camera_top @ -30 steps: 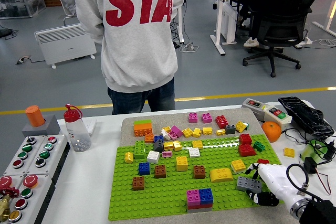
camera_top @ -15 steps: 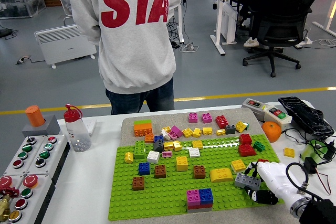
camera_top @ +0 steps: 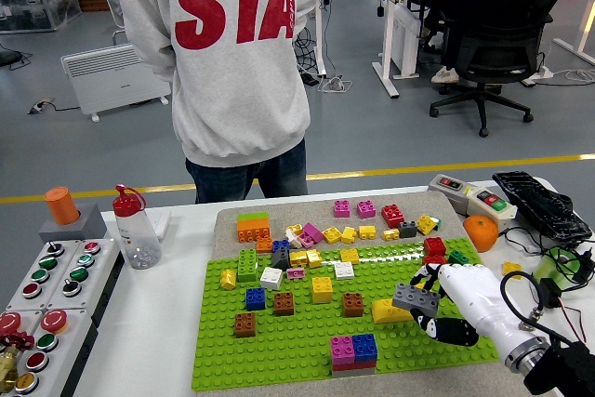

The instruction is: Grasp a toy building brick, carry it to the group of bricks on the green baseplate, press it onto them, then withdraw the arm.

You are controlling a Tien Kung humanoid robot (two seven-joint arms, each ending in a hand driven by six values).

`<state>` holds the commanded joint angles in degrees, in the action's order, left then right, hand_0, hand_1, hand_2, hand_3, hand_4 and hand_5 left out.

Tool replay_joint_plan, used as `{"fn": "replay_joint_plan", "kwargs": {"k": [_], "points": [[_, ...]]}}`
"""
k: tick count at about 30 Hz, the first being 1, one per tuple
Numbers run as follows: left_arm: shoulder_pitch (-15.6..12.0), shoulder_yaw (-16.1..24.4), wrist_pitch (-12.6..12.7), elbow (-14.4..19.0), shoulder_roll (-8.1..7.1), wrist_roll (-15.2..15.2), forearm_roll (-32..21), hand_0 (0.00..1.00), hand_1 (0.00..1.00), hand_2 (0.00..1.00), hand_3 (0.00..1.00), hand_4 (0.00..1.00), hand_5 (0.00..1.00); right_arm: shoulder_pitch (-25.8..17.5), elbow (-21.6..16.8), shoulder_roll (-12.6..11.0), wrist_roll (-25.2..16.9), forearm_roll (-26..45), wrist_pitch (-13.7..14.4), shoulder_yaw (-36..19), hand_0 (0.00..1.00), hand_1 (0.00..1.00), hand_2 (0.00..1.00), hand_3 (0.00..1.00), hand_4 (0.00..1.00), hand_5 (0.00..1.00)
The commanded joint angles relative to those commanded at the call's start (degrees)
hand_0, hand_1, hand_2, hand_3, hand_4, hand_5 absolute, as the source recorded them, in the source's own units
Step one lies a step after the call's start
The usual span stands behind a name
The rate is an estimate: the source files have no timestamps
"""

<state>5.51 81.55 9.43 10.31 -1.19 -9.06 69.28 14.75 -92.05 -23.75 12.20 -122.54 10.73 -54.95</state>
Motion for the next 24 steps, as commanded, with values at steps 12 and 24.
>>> {"fn": "replay_joint_plan", "kwargs": {"k": [12, 24], "points": [[0.20, -0.14, 0.00, 0.00, -0.01, -0.01, -0.24, 0.657, 0.683, 0.710, 0.578, 0.304, 0.998, 6.83, 2.42, -0.88, -9.40, 2.93, 0.63, 8.78, 0.484, 0.473, 0.506, 0.590, 0.623, 0.077], [0.23, -0.27, 0.01, 0.00, 0.02, -0.05, -0.33, 0.657, 0.683, 0.710, 0.578, 0.304, 0.998, 10.53, 4.50, -2.58, -14.20, 3.75, 1.58, 14.99, 0.485, 0.474, 0.508, 0.594, 0.627, 0.072]]}}
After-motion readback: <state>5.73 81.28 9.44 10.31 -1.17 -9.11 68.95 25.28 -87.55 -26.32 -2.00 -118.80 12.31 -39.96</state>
